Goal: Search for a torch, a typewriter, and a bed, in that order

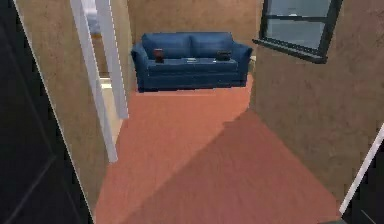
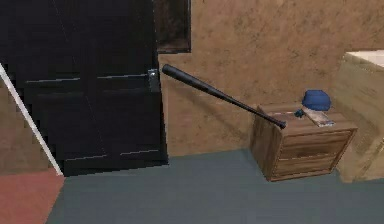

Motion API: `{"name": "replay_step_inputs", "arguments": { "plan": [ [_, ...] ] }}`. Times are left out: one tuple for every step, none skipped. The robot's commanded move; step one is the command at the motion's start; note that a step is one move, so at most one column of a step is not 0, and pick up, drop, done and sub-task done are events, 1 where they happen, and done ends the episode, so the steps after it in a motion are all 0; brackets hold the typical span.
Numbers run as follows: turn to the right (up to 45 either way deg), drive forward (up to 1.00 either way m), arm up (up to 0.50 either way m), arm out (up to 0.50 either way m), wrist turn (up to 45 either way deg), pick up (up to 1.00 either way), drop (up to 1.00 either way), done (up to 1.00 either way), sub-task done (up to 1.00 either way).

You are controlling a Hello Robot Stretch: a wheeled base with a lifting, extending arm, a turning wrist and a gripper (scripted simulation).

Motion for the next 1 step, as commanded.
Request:
{"name": "replay_step_inputs", "arguments": {
  "plan": [
    [45.0, 0.00, 0.00, 0.00, 0.0, 0.00, 0.00, 0.00, 0.00]
  ]
}}
